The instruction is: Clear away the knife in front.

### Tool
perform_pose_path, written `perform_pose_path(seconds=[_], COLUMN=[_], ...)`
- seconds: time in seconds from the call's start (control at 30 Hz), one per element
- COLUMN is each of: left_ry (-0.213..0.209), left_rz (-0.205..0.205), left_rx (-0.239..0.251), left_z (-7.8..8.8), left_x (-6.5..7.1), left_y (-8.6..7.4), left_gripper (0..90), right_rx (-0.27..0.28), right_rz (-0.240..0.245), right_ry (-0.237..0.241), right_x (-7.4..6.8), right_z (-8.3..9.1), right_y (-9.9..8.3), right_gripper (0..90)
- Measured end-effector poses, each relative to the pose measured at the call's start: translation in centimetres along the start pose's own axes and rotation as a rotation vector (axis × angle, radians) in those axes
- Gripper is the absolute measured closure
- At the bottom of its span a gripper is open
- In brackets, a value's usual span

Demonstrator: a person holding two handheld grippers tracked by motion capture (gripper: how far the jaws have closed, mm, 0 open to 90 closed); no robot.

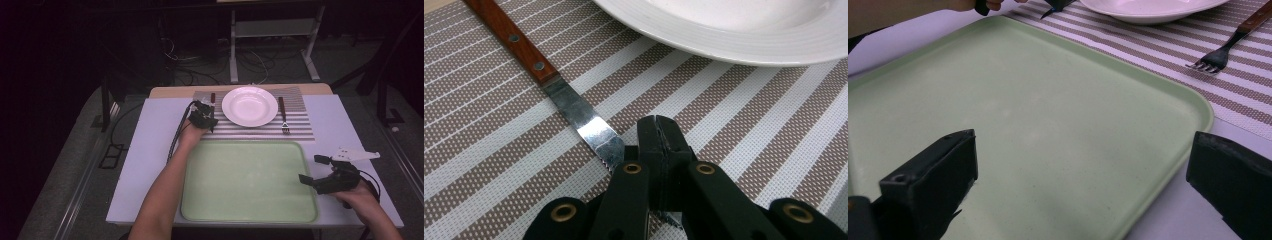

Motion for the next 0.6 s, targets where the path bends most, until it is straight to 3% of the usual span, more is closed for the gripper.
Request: perform_pose_path(seconds=[0.6], left_ry=[0.033], left_rz=[0.013], left_rx=[-0.03], left_z=[1.0], left_x=[-1.6], left_y=[-0.6], left_gripper=[89.6], right_rx=[-0.001], right_rz=[-0.002], right_ry=[-0.001], right_x=[0.0], right_z=[0.1], right_y=[0.0], right_gripper=[0.3])
Point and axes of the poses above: each handheld gripper's, and its own axes: z roughly backward along the jaws, y roughly out of its top, x roughly to its right, the point moved 7 cm from there along -z, roughly forward along the jaws, and after that the axes turned 4 degrees about z, right-handed, at the moved point
